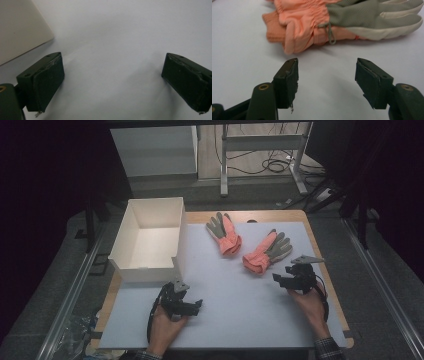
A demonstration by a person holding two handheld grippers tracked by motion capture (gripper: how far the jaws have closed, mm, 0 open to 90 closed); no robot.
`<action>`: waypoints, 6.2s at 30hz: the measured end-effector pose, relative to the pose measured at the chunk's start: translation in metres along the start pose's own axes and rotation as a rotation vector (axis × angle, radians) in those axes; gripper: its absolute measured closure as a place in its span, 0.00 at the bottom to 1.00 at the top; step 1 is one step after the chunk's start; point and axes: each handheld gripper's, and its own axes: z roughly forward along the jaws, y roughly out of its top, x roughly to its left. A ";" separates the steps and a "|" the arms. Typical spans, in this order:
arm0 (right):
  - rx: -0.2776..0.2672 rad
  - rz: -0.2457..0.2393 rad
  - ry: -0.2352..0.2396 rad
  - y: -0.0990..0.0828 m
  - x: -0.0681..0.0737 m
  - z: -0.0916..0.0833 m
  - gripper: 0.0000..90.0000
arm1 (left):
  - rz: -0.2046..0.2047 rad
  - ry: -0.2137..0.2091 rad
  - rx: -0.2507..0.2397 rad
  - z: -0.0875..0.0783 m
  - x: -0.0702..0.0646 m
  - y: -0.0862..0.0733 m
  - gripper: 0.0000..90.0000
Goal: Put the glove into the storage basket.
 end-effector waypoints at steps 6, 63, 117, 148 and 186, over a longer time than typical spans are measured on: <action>-0.010 0.024 -0.008 0.020 -0.009 0.006 0.47 | 0.000 -0.001 0.000 0.000 0.000 0.000 0.05; -0.028 0.057 0.039 0.053 -0.024 0.033 0.95 | -0.004 0.000 -0.003 0.000 0.000 0.000 0.05; -0.028 -0.164 0.269 0.102 0.029 0.059 0.62 | -0.002 -0.002 -0.001 0.000 0.000 0.000 0.05; 0.061 -0.001 0.108 0.132 0.041 0.151 0.80 | -0.002 -0.002 -0.002 0.000 0.000 0.000 0.05; 0.042 -0.183 -0.231 0.071 -0.013 0.024 0.73 | -0.002 -0.002 -0.001 0.000 0.000 0.000 0.05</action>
